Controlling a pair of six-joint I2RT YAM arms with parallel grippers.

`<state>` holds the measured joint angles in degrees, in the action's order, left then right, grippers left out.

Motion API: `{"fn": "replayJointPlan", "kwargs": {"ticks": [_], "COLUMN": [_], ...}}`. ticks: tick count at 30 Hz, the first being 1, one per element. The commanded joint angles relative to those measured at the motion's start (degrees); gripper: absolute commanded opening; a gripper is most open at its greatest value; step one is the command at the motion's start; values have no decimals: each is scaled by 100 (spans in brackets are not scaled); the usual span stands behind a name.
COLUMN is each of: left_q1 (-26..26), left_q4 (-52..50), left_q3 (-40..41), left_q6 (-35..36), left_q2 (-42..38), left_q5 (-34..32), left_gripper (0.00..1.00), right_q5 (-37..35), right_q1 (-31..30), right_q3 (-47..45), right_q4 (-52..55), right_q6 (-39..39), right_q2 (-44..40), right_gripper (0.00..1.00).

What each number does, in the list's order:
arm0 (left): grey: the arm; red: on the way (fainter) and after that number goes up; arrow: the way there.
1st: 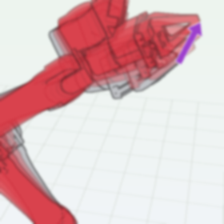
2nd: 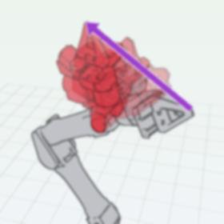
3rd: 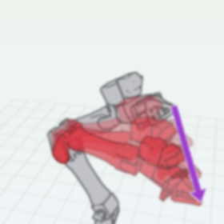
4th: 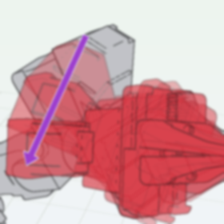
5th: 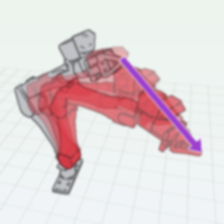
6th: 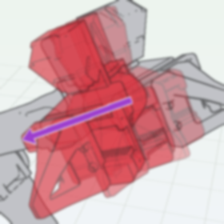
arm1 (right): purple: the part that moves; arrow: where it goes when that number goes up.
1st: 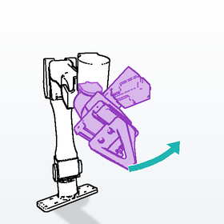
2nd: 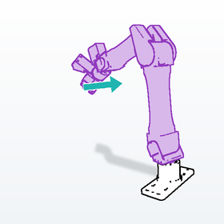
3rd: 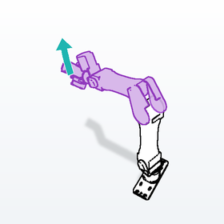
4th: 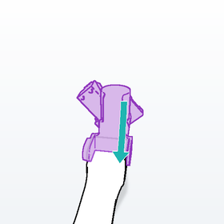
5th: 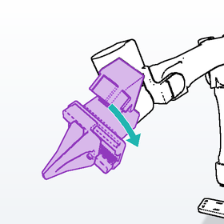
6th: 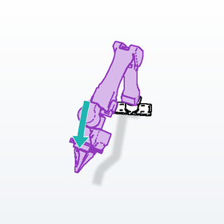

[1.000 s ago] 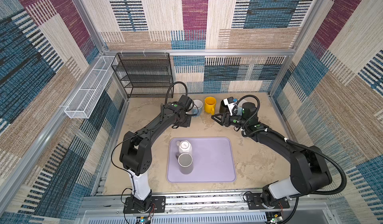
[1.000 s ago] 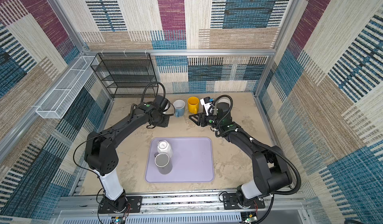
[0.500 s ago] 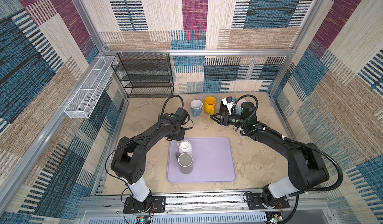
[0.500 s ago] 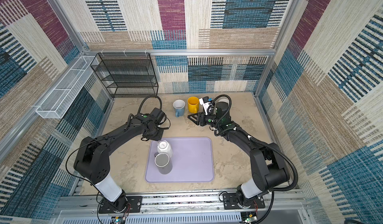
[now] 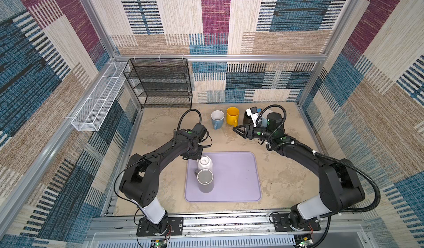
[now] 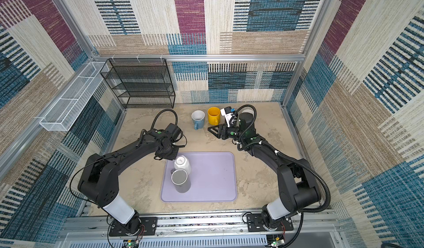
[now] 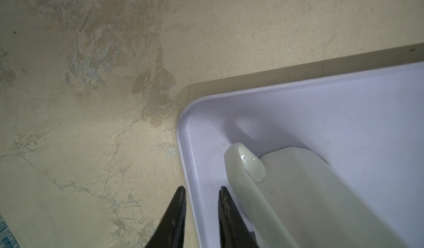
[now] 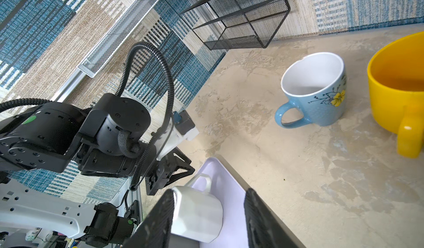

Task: Turn the mug right side up
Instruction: Rotate the mug on the tray.

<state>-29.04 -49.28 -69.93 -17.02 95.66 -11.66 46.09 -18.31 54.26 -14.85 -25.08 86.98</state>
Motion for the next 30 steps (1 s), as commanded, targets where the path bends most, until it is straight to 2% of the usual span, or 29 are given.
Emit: {"fn": "replayJointPlan", "kwargs": {"ticks": [1,17,30], "left_q1": [2,-92,-100], "left_q4": [-100,103,423], "left_q3": [60,289,-338], "left_q6": [-109,-109,150], "left_q2": [-71,-32,540], "left_q5": [54,568,888], "left_gripper": [26,23,23], "right_q5": [21,15,-66], "right_q1": [-8,-15,-15], "right_q3": [4,151,146], "right_q4": [-229,-97,93], "right_q6": [-80,-54,139], "right_q2": [-15,95,86], "right_gripper": [52,52,52]}}
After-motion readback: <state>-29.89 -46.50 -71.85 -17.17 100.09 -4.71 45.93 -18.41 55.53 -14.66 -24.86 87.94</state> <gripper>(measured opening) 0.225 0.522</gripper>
